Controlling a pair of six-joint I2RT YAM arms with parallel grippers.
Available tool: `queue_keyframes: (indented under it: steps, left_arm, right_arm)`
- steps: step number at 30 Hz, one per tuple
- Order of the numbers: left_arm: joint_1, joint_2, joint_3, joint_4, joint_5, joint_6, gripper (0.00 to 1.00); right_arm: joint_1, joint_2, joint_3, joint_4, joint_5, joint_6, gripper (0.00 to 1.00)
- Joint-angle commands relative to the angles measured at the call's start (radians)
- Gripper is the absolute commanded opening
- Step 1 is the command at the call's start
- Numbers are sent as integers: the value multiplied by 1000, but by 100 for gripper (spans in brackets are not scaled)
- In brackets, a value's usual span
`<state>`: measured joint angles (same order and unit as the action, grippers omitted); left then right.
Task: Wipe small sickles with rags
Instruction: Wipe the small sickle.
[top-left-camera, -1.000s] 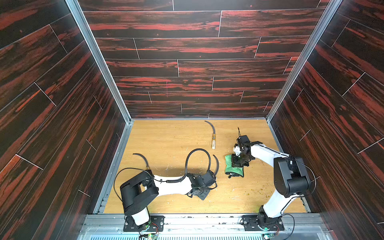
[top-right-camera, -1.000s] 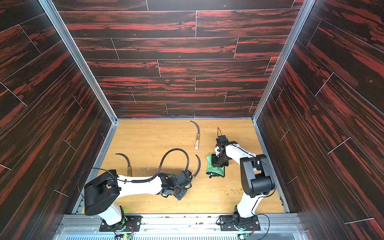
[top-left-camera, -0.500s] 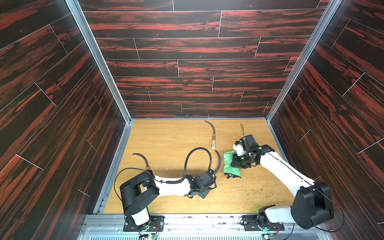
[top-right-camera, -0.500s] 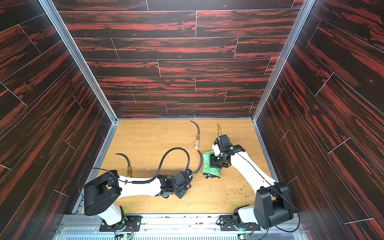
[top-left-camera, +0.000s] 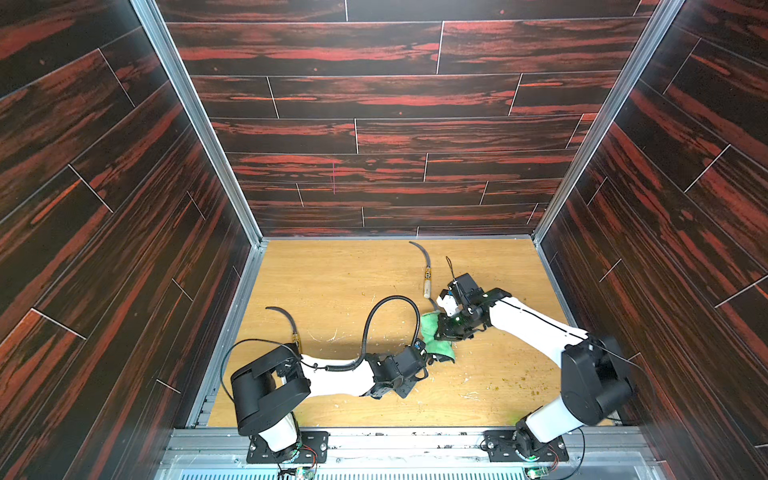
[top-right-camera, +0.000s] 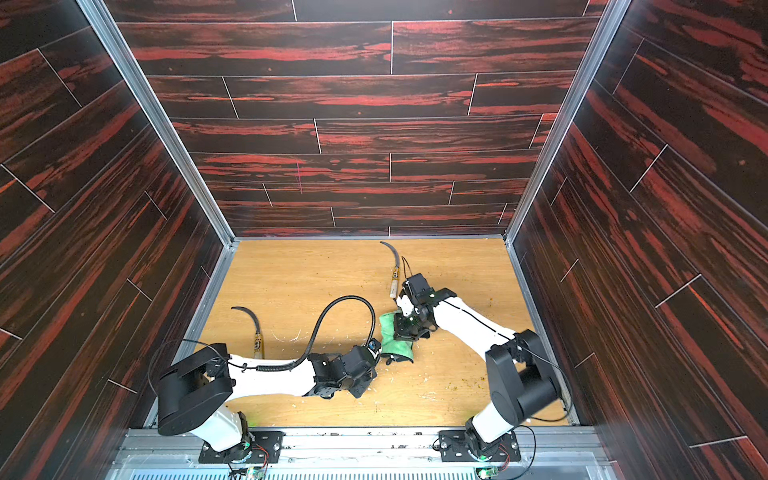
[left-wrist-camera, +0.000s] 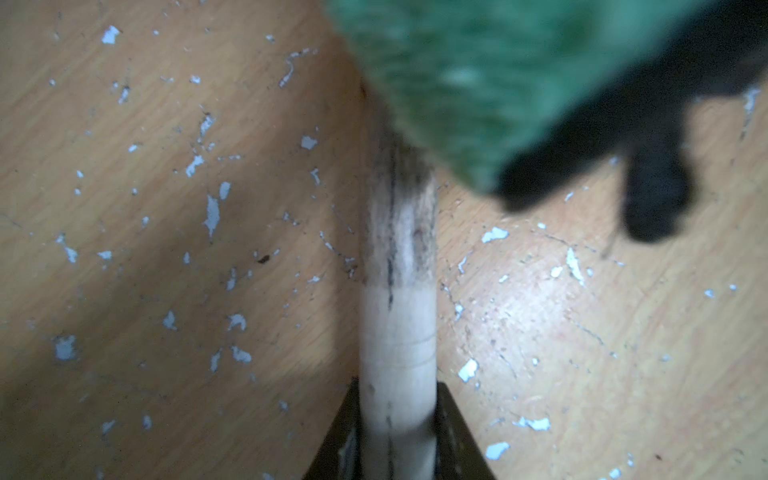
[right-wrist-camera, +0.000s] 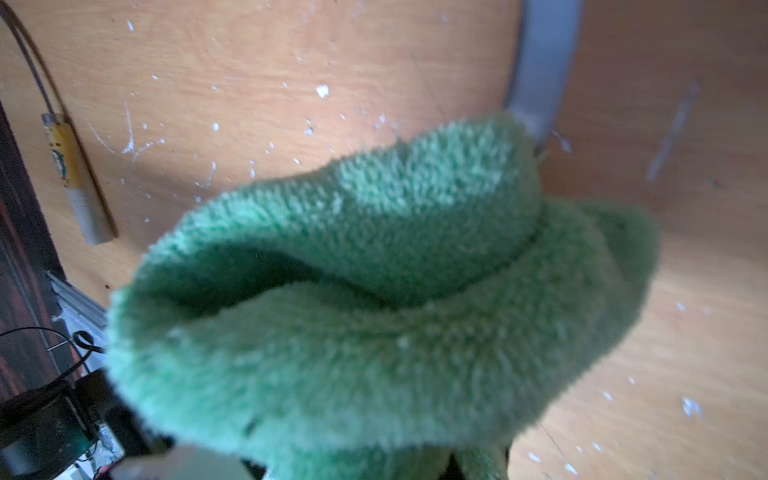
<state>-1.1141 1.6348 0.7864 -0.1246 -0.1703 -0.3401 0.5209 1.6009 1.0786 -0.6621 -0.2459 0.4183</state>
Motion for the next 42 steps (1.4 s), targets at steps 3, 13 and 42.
queue_keyframes:
  steps: [3, 13, 42]
  left_arm:
    - [-7, -72, -12, 19, -45, 18, 0]
    - [-7, -62, -27, 45, -43, 6, 0]
    - [-7, -28, -82, 194, -92, -30, 0]
  right_arm:
    - [5, 102, 27, 30, -10, -1, 0]
    - [5, 157, 33, 35, 8, -9, 0]
    - [163, 239, -130, 310, -294, 212, 0]
